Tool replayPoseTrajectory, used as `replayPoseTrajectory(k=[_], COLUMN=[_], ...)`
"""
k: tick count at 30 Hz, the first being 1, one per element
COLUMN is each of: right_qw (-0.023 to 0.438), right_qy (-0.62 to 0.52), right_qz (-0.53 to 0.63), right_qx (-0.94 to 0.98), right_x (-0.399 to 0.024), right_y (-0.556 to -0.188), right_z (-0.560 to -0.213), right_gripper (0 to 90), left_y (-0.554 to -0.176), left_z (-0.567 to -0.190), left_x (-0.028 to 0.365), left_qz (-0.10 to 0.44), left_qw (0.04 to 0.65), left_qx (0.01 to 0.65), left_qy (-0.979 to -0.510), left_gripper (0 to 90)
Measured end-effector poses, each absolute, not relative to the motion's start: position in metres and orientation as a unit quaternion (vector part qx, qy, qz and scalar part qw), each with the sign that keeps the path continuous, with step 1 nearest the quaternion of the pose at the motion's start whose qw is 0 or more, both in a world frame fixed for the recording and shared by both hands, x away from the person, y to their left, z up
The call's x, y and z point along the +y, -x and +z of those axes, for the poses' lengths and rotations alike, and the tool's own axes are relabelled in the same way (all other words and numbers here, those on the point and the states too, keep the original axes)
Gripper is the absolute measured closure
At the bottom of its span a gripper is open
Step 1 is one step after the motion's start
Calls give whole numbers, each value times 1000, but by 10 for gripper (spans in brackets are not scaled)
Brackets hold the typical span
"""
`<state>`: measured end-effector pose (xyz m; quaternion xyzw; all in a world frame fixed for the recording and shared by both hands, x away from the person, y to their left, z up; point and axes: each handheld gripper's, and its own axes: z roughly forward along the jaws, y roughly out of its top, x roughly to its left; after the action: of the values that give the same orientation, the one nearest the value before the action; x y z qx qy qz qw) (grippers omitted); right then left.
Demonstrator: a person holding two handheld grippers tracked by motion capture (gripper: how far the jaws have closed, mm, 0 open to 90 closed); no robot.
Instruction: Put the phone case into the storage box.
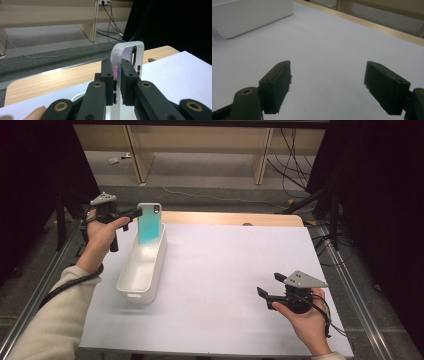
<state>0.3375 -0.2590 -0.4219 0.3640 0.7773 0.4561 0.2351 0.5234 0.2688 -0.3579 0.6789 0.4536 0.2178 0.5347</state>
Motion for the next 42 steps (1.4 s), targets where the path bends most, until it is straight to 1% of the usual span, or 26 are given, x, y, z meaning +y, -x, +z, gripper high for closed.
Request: replayPoseTrajectory(k=[19,24,33,35,36,39,42], right_qw=[238,231,239,232,239,233,238], right_qy=[-365,-369,-365,-367,-365,-369,-366], right_qz=[457,457,457,456,457,451,457], right_qx=[776,775,775,777,776,779,775], right_x=[-260,-259,-260,-259,-260,-260,-259], right_y=[-337,-337,-338,-337,-338,-337,-338], right_z=[-422,-421,-422,-422,-422,-421,-422], right_gripper=[224,222,219,219,218,217,216], left_y=[-533,-534,-537,-537,-537,-538,-539], left_z=[-364,-365,-368,-368,-369,-370,-371], left_x=[273,273,273,273,273,274,274], left_qz=[220,220,221,222,222,222,222], left_qw=[528,528,523,522,522,520,519], left_qx=[462,465,469,470,470,470,472], left_qy=[-677,-676,-676,-676,-676,-678,-678], left_gripper=[821,821,821,821,821,821,821])
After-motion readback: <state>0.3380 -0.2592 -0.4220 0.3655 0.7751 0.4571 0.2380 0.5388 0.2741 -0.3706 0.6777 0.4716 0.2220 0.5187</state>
